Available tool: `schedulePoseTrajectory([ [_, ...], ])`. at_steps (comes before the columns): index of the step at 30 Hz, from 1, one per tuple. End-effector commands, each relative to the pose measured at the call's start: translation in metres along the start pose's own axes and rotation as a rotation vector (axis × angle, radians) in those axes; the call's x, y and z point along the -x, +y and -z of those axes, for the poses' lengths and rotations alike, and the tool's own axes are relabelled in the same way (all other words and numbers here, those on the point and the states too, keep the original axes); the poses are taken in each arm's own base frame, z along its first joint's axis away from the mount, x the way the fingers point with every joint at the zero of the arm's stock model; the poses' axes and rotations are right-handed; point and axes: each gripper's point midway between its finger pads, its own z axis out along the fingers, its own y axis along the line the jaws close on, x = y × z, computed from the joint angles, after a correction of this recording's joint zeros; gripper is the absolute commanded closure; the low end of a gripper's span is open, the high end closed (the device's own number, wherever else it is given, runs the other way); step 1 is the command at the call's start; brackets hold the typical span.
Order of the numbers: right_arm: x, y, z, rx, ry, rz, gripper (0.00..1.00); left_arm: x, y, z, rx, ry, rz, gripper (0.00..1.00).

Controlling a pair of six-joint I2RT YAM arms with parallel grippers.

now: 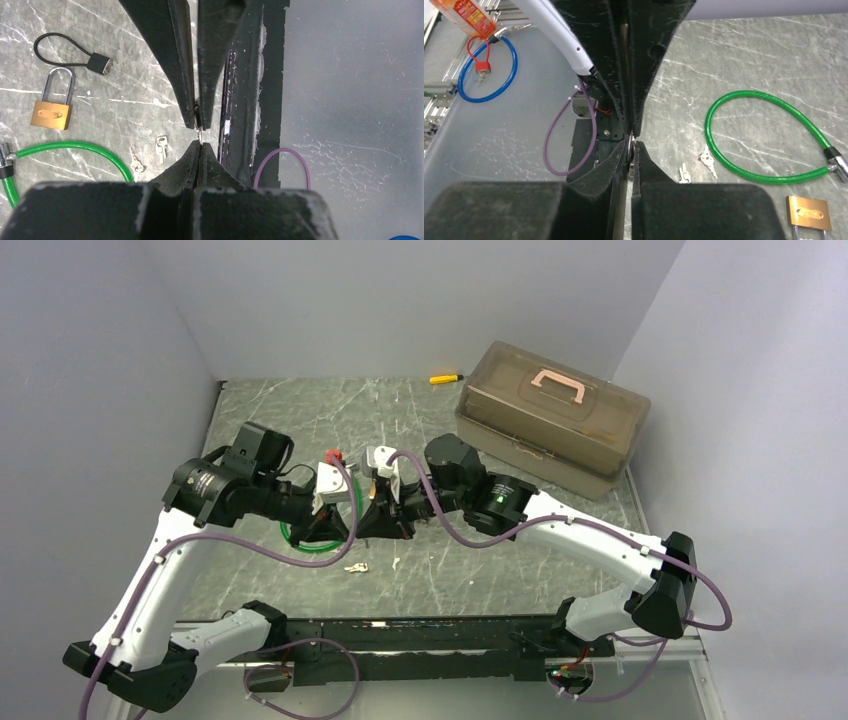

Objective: Unlock with the key
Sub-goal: Pick up the key from the center of the board.

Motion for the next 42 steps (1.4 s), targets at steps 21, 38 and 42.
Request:
schedulePoseTrajectory([
  [21,0.018,-0.009,0.019,-0.137,-0.111,-0.012,1.0,0.011,0.023,0.014,0.165,0.005,-0.054,0.06],
  [38,-0.012,-0.054,0.116,-0.504,-0.161,-0.172,1.0,-0.039,0.202,-0.069,0.294,0.278,-0.136,0.01],
  [42,-0.018,-0.055,0.129,-0.547,-0.173,-0.198,1.0,-0.068,0.259,-0.114,0.251,0.37,-0.112,0.01],
])
